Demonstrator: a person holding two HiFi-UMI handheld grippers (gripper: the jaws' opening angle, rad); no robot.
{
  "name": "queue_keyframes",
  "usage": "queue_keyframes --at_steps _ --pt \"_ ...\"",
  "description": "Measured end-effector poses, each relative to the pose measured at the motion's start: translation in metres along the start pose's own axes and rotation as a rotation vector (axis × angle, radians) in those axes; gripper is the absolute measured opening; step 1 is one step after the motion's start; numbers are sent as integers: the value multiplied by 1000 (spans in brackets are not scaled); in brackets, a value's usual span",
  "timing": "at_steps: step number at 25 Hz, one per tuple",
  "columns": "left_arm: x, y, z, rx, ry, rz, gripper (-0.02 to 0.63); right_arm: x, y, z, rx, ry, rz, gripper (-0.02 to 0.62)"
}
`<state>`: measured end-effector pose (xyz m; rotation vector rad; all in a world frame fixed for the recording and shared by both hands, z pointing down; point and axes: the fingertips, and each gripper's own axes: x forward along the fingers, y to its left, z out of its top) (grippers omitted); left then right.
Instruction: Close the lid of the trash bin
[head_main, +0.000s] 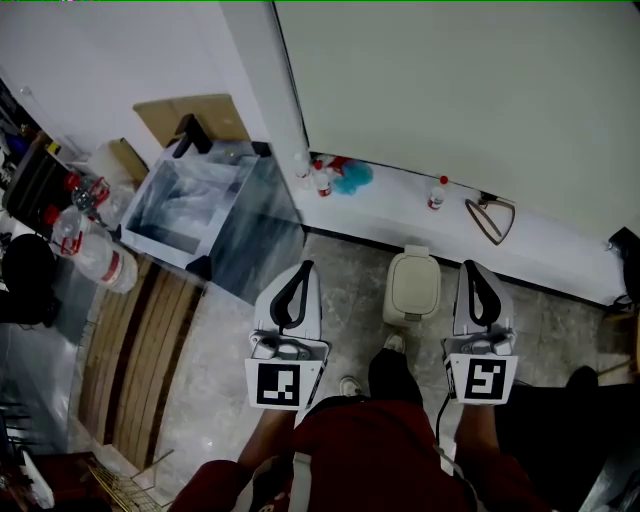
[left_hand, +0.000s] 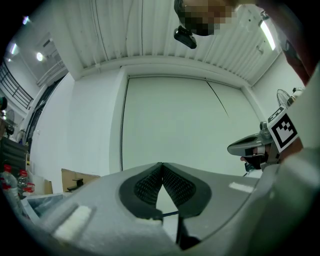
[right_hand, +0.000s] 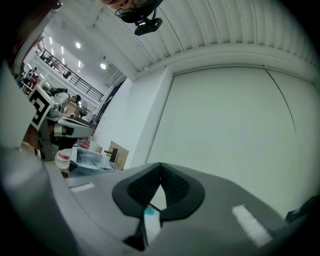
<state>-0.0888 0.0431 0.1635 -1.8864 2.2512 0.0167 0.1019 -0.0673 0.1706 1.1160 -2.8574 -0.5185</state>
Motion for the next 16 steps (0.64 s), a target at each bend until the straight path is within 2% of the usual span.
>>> queue_keyframes --at_steps 5,12,16 --pt "-1 2 2 6 4 4 -3 2 -3 5 22 2 -7 0" --pt "2 5 4 10 12 0 -3 5 1 4 -16 5 18 0" --pt "6 6 5 10 2 -5 -3 9 1 7 -3 4 11 0"
